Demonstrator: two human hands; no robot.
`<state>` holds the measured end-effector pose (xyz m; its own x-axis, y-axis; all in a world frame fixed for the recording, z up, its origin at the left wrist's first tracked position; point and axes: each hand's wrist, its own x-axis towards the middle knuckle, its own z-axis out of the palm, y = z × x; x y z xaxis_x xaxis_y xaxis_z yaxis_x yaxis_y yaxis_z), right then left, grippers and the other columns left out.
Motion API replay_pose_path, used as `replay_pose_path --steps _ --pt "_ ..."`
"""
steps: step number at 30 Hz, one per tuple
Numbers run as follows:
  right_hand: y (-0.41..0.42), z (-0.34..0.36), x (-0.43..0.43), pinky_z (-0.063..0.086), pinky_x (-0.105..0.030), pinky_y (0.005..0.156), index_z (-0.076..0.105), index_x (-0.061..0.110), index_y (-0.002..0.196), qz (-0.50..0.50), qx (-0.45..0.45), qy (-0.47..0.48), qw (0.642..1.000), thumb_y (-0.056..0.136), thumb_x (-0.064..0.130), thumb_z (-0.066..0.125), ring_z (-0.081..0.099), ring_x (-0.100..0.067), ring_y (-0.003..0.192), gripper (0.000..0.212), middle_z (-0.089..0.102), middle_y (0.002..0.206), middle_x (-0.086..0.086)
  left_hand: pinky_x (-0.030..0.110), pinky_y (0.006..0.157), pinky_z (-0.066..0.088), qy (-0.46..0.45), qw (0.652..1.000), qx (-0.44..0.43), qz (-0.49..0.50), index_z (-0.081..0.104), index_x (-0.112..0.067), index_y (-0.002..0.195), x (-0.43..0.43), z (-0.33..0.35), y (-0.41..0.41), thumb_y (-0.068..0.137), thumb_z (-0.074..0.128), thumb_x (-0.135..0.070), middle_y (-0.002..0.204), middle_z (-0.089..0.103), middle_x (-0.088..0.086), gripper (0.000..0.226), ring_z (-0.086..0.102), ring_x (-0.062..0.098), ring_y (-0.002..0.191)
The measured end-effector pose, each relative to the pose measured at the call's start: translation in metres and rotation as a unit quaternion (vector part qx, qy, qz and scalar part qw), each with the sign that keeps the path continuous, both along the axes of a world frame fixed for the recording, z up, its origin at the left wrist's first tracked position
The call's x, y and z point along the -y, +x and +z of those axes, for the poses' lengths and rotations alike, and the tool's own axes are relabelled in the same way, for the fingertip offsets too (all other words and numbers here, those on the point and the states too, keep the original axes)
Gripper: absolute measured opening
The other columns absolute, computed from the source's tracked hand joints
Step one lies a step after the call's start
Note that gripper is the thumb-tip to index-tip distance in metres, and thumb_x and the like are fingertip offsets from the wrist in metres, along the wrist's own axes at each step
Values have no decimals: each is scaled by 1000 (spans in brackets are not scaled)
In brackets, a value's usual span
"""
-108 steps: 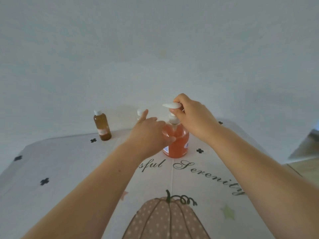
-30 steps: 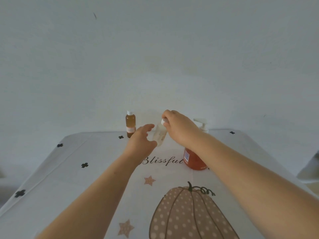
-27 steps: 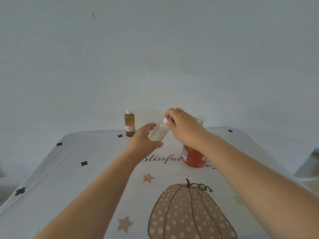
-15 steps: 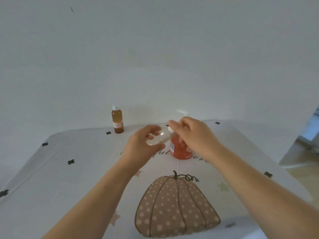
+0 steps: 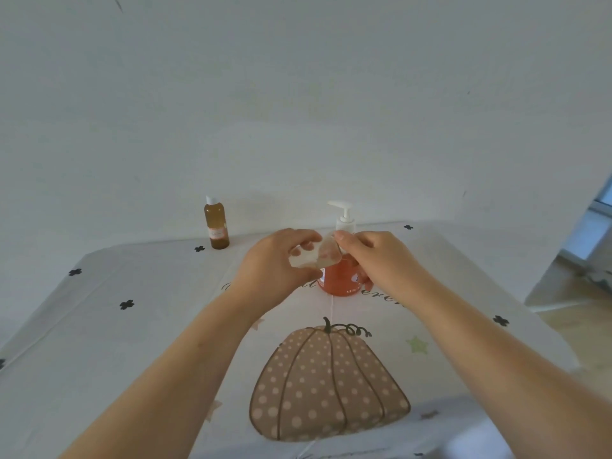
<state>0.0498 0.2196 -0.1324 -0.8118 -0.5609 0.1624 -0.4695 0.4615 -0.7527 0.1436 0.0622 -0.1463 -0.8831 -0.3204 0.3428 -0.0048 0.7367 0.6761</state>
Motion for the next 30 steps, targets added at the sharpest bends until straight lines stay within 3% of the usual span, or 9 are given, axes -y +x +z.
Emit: replay_pose_path --steps 3,6,8,13,17,19,21,24,30 --pt "-2 -1 -5 52 -40 71 63 19 87 43 4 -5 999 97 48 49 63 -20 71 34 62 74 -2 33 89 50 40 998 36 -24 62 -39 109 5 -1 -2 71 82 -26 100 65 -16 45 60 7 95" --pt "-8 -1 -10 56 -44 83 59 32 100 106 -6 14 994 96 38 54 66 -21 87 9 67 95 0 32 82 55 72 995 58 -28 62 -42 106 10 -3 -1 70 83 -25 100 66 -14 44 60 9 96" --pt "-13 0 -11 57 -43 84 57 35 105 110 13 10 994 93 40 58 67 -17 91 13 67 99 4 29 80 54 68 996 54 -23 61 -43 105 11 -3 -1 70 82 -25 101 66 -14 44 60 7 96" --pt "-8 5 -10 53 -33 70 64 20 93 46 9 20 999 93 60 45 65 -11 62 44 71 77 -1 29 89 49 35 998 41 -15 59 -43 109 3 -3 -2 72 80 -27 104 62 -19 46 58 2 98" --pt "-11 1 -13 55 -37 79 64 25 101 98 11 9 995 95 34 57 68 -20 81 13 70 93 -3 33 89 50 19 999 49 -10 60 -41 113 2 -4 -3 72 80 -28 104 62 -19 47 58 3 98" --pt "-13 2 -14 56 -41 85 60 36 110 128 20 -9 992 91 30 63 68 -20 91 20 67 102 1 33 90 49 28 998 48 -6 58 -44 108 5 -6 -2 72 80 -28 103 62 -19 46 58 3 97" --pt "-10 5 -14 57 -36 83 58 34 116 102 32 -7 994 91 42 62 69 -16 87 26 67 100 7 34 90 50 31 999 42 -6 57 -46 106 6 -6 -2 71 80 -28 104 63 -19 46 59 3 97" --pt "-8 6 -12 56 -35 70 61 18 98 48 30 15 998 91 56 52 67 -13 65 39 69 79 3 34 88 51 29 999 41 -14 58 -43 110 3 -6 -3 72 80 -29 104 62 -18 46 58 2 98" --pt "-9 8 -13 57 -32 72 64 23 99 87 2 -17 996 94 25 62 66 -14 72 5 66 85 2 32 86 51 65 997 27 -22 57 -48 101 2 -8 -4 72 81 -25 100 63 -17 45 58 4 94"
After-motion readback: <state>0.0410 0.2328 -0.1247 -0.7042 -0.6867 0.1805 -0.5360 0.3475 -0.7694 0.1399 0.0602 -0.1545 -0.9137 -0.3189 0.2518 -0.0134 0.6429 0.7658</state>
